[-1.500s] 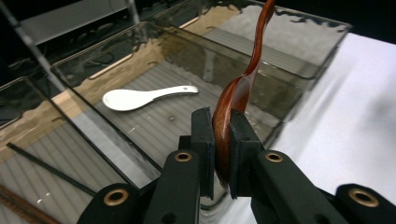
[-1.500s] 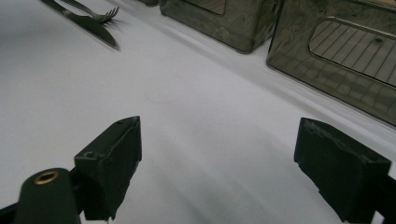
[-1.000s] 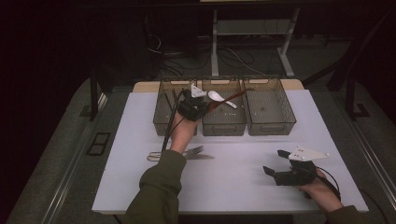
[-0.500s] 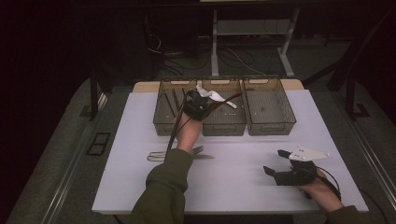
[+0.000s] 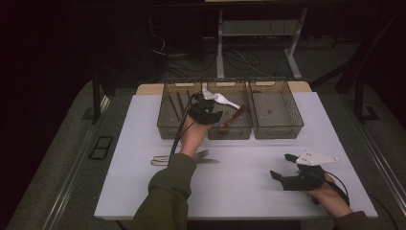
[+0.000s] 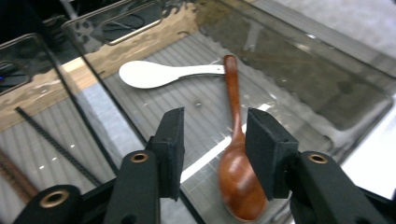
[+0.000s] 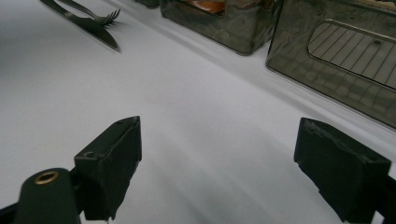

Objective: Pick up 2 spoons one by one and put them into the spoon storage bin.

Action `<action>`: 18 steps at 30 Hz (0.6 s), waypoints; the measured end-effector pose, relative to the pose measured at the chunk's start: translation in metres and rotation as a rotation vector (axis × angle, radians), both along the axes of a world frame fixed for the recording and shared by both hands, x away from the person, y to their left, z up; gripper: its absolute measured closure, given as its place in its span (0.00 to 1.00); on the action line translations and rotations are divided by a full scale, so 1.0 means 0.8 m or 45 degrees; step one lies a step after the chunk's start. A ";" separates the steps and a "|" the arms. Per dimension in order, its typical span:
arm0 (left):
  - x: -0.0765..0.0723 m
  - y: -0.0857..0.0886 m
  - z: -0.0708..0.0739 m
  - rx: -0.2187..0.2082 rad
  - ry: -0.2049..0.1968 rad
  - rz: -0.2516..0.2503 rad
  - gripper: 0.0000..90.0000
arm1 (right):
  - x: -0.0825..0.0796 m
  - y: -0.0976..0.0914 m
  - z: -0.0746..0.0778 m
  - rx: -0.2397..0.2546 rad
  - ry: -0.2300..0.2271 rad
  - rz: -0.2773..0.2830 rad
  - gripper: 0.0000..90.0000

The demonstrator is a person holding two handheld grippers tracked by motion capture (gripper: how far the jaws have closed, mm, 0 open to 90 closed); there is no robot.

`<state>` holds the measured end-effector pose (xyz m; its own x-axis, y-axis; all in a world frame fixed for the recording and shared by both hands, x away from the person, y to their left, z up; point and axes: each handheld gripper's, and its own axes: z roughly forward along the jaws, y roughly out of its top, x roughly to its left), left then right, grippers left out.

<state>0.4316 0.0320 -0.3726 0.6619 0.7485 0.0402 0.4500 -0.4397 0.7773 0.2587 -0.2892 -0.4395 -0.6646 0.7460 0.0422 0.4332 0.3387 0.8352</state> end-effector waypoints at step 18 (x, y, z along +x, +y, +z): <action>-0.027 0.025 0.014 -0.105 -0.015 -0.224 0.44 | 0.002 0.001 -0.001 -0.004 0.007 -0.005 0.16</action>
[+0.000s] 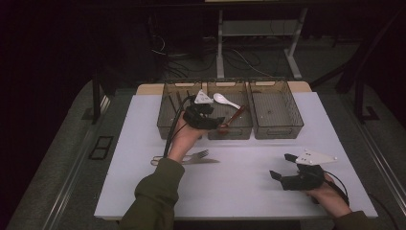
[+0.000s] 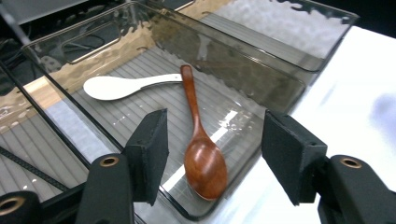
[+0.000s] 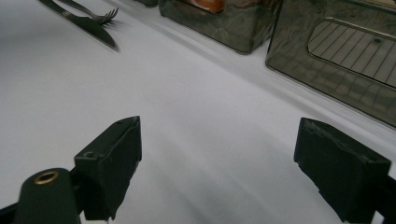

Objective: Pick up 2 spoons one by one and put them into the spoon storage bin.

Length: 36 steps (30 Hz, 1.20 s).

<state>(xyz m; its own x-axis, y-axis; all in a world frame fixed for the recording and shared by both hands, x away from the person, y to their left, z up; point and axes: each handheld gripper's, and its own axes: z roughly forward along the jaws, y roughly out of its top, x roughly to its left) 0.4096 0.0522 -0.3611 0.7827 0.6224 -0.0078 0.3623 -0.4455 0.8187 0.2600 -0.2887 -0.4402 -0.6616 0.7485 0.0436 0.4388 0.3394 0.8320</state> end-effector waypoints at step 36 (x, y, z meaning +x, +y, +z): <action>-0.084 0.098 -0.014 -0.113 -0.014 -0.131 0.36 | 0.001 -0.001 -0.001 0.001 0.005 -0.004 0.16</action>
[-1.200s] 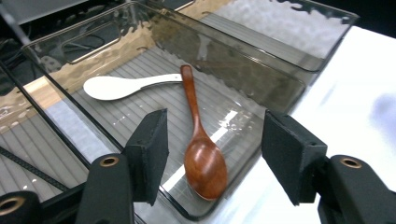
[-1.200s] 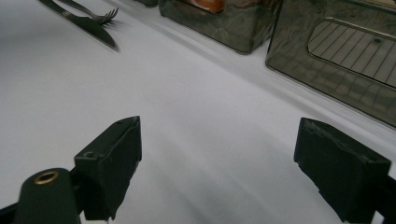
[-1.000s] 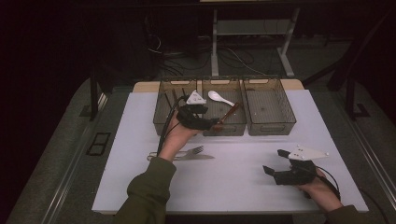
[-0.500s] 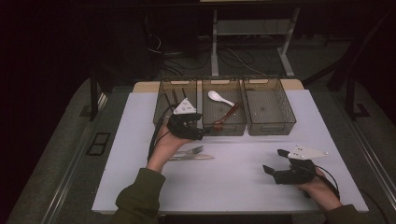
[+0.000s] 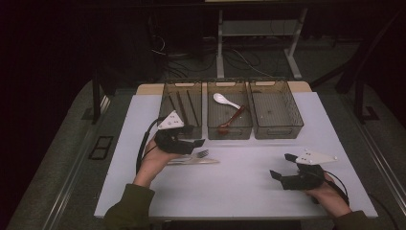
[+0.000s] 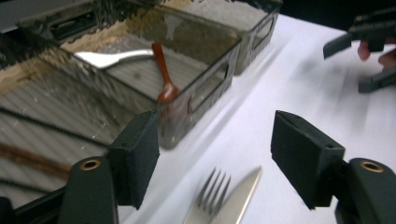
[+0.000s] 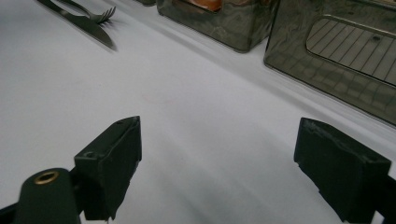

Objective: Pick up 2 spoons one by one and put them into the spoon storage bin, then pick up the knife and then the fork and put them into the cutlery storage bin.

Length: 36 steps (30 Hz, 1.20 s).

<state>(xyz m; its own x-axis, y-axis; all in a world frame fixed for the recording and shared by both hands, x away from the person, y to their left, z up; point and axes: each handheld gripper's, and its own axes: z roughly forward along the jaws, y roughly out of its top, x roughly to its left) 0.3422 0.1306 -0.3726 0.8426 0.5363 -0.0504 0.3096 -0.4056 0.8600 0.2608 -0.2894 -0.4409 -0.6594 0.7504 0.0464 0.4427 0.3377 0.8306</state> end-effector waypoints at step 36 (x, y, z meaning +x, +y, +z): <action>0.000 0.071 -0.088 0.255 0.195 -0.214 0.78 | -0.001 0.001 -0.001 -0.010 0.003 0.009 0.16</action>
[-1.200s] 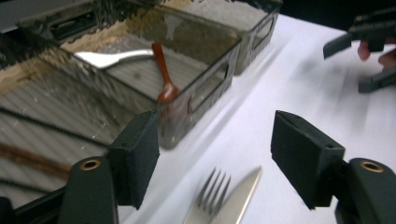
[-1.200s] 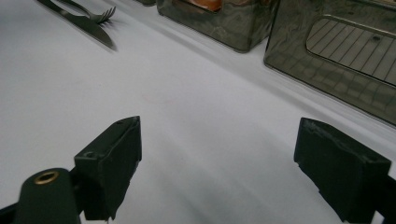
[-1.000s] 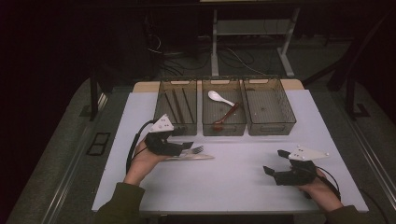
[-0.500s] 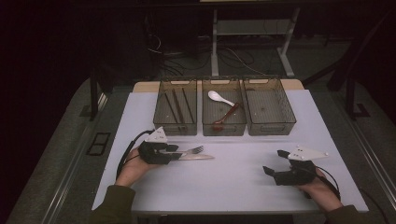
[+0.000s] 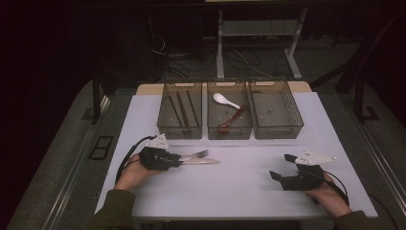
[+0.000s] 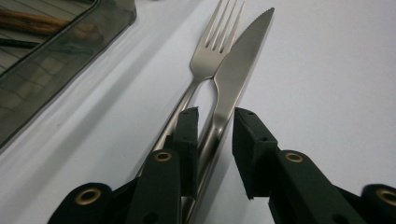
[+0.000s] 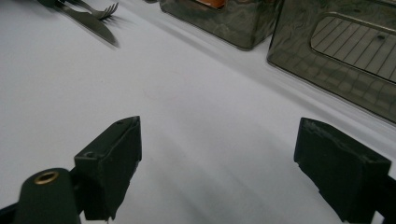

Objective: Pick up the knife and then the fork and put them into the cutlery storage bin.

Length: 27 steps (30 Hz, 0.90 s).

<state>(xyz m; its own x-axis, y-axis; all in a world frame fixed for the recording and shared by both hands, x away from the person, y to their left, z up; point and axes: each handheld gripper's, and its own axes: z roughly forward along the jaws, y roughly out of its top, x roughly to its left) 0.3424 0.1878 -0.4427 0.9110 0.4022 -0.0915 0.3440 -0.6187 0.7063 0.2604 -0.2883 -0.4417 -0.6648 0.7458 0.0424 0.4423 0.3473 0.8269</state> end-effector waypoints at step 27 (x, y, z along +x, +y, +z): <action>-0.017 -0.016 -0.002 0.101 -0.052 -0.118 0.87 | 0.000 -0.001 0.000 0.002 0.003 0.002 0.16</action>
